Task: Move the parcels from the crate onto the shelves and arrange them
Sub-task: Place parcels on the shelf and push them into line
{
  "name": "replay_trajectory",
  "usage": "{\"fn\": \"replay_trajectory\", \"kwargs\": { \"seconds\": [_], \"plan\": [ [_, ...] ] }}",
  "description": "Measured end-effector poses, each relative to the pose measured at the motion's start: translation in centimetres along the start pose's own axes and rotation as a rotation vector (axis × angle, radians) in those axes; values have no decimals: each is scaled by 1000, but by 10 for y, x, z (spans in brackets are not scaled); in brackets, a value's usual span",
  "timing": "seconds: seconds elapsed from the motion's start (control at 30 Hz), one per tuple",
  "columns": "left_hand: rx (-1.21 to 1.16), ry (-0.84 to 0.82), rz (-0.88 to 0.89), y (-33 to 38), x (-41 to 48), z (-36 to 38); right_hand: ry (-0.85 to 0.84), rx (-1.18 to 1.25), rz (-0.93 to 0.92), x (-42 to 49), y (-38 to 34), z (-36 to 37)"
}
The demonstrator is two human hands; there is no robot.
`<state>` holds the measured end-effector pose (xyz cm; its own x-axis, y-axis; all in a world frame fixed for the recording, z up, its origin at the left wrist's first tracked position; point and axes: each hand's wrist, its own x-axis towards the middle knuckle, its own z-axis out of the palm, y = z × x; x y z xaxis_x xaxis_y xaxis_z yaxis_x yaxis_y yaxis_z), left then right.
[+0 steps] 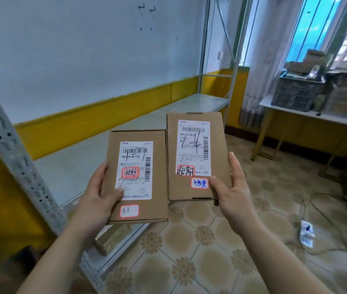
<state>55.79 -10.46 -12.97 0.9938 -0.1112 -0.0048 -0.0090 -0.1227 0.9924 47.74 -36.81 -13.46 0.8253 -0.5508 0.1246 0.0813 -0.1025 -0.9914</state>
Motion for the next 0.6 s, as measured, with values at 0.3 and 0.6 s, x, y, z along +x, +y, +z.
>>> {"fn": "replay_trajectory", "kwargs": {
  "seconds": [0.3, 0.6],
  "plan": [
    [-12, -20, -53, -4, 154, 77, 109, -18, 42, 155, 20, 0],
    [36, -10, -67, -5, 260, 150, 160, -64, 155, 263, 49, -33]
  ]
}}
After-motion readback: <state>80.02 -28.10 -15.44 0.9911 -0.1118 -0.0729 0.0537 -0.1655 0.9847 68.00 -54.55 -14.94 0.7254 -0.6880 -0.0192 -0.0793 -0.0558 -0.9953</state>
